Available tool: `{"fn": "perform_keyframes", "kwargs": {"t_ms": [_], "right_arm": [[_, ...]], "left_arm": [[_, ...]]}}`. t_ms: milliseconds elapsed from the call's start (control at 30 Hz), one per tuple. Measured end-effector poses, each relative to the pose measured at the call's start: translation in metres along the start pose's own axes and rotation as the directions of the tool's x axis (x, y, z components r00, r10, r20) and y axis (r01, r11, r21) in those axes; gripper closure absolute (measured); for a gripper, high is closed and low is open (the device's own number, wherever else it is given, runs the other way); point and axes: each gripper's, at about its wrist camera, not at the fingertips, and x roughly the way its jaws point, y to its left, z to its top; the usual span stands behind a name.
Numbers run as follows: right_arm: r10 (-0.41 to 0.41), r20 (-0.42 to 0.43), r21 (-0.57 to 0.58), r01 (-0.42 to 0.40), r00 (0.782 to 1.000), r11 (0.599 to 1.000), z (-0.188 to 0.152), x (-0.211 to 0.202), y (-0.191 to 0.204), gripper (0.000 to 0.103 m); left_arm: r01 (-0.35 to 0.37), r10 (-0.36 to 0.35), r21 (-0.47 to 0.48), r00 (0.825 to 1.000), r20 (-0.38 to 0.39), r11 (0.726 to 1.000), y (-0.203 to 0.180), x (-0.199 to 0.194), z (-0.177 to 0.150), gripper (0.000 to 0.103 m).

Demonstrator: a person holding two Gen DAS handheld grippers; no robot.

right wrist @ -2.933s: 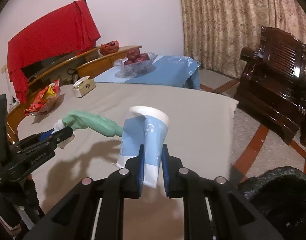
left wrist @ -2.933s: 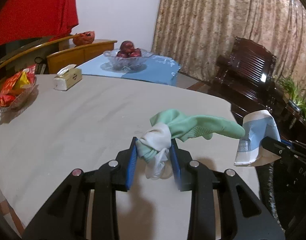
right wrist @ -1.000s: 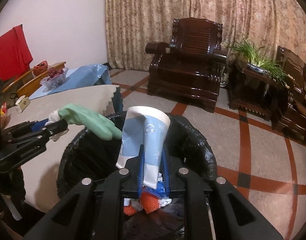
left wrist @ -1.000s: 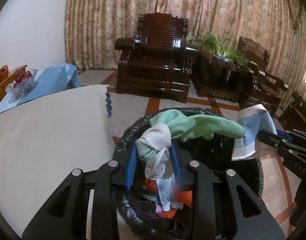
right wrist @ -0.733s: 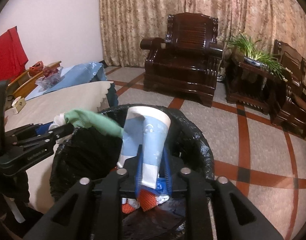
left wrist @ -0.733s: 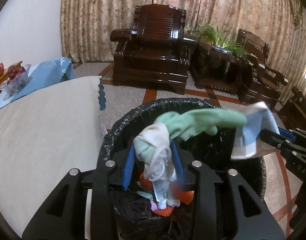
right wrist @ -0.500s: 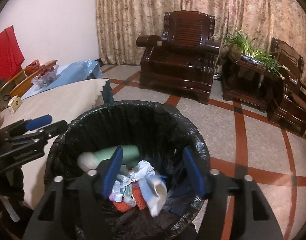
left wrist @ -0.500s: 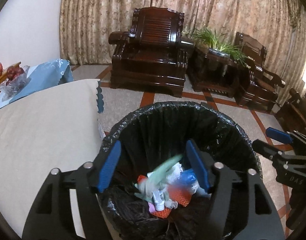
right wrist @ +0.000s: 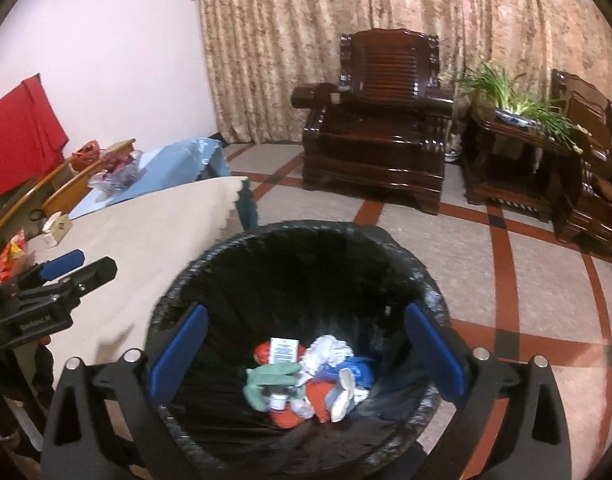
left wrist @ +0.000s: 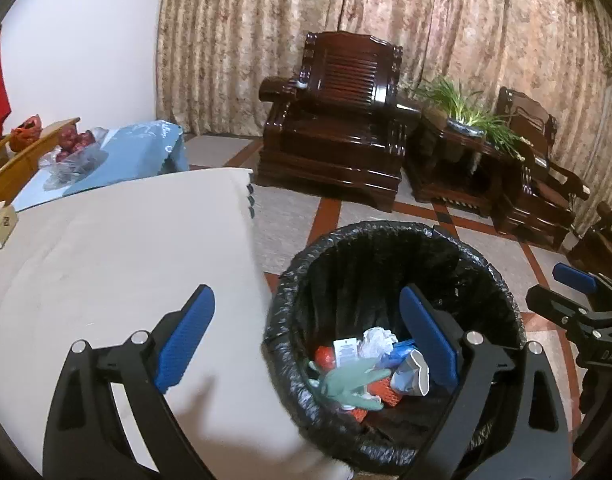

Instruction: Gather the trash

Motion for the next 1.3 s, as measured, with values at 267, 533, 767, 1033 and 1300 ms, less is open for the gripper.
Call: {"fn": "perform_keyframes", "kwargs": {"t_ms": [267,533,767,1033,1300], "right_arm": [[0.041,-0.018,-0.016,-0.041,0.999,0.999,-0.001,-0.018,0.027,0.006],[0.052,0.020,-0.048,-0.051,0.998,0.998,-0.002,-0.042,0.044,0.006],[0.070,0.048,-0.064,-0.067,0.996,0.996,-0.002,-0.061,0.055,0.006],[0.077,0.055,-0.085,-0.073,0.995,0.994,-0.001,-0.073,0.068,0.006],[0.075,0.051,-0.081,-0.070,0.996,0.994,0.000,-0.076,0.069,0.006]], "left_arm": [[-0.031,0.031,-0.014,0.999,0.009,0.999,0.012,-0.036,0.000,0.010],[-0.080,0.080,-0.023,0.996,0.037,0.997,0.015,-0.071,-0.006,0.010],[-0.110,0.111,-0.028,0.991,0.077,0.994,0.017,-0.100,-0.005,0.010],[-0.130,0.133,-0.040,0.986,0.104,0.991,0.020,-0.120,-0.002,0.010],[-0.149,0.152,-0.036,0.982,0.114,0.988,0.019,-0.127,-0.004,0.010]]}}
